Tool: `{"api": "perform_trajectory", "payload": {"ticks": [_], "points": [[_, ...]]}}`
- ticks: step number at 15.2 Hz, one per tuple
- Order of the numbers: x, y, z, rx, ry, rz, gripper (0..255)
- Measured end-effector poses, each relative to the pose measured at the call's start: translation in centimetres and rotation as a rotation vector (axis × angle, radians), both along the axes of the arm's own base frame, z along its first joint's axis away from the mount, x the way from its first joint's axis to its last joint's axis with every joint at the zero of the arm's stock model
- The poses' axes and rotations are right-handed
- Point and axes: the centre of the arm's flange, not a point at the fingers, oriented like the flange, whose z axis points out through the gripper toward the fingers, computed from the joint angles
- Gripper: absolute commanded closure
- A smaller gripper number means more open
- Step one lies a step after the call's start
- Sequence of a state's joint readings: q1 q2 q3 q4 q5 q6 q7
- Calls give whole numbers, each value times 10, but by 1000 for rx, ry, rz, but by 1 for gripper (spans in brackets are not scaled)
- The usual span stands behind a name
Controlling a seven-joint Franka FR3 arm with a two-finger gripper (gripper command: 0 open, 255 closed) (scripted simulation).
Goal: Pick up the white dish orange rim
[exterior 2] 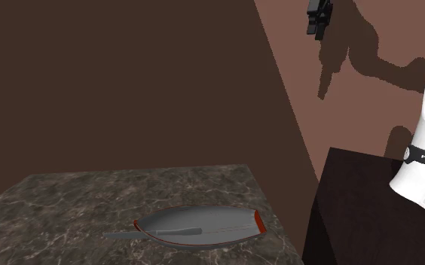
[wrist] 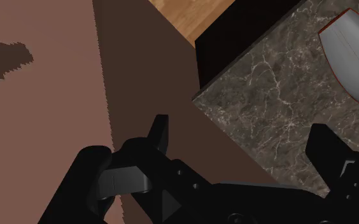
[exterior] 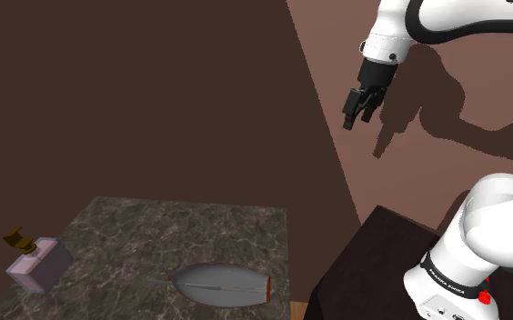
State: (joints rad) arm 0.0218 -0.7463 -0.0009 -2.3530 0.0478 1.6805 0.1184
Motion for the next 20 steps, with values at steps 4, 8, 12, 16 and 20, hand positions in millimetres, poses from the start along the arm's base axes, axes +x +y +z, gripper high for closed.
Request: {"api": "perform_trajectory", "payload": {"ticks": [4,8,12,16,20], "points": [[9,10,-23,8,-1,32,0],[32,31,-65,23,-5,93,0],[52,54,-103,38,-10,155,0],[67,79,-146,53,-15,217,0],[85,105,-187,69,-20,279,0]]}}
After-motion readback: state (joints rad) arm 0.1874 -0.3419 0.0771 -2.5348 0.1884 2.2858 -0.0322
